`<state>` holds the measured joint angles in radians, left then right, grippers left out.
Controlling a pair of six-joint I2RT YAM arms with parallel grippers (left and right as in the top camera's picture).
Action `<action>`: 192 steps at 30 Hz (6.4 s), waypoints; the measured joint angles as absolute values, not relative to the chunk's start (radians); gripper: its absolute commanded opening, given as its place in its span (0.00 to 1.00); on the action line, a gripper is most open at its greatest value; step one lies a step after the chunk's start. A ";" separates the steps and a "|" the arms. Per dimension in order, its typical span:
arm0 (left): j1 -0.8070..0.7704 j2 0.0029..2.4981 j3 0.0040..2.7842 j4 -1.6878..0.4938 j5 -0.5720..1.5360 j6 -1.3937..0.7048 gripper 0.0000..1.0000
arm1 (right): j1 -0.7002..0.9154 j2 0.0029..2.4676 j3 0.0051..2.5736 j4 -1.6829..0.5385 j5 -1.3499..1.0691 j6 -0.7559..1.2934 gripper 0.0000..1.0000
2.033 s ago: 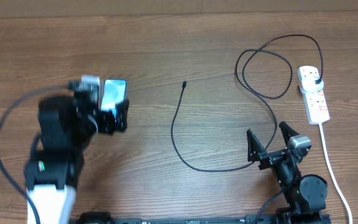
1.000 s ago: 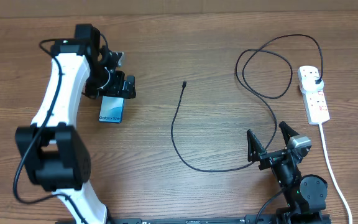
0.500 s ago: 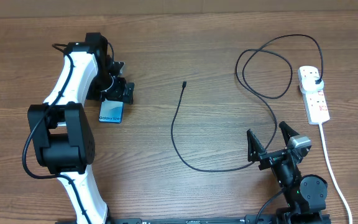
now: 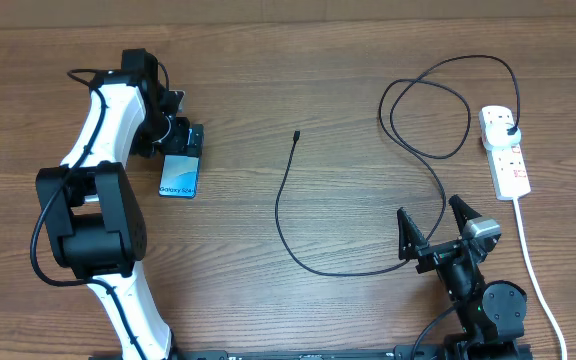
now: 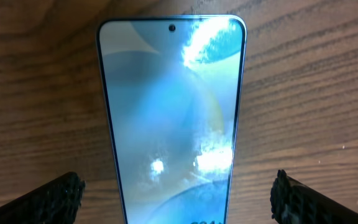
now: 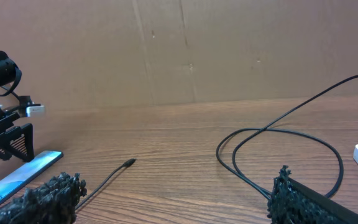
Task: Plug charger to phone and switch on socket
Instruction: 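Close the left gripper on the phone's bottom edge, then lift the phone with the left gripper and raise it upright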
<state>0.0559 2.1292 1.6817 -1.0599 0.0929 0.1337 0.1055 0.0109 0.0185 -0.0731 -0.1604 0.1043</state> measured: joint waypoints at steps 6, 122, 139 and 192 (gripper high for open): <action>0.056 2.129 1.670 -1.044 0.097 0.134 0.99 | 0.105 0.011 0.019 -0.073 -0.160 0.104 1.00; -0.131 2.222 1.674 -1.024 0.055 -0.282 0.94 | 0.105 0.011 0.019 -0.073 -0.160 0.104 1.00; -0.143 2.191 1.605 -0.917 -0.005 -0.280 0.91 | 0.105 0.011 0.019 -0.073 -0.160 0.104 1.00; -0.142 2.288 1.829 -1.248 0.027 -0.263 0.79 | 0.105 0.011 0.019 -0.073 -0.160 0.104 1.00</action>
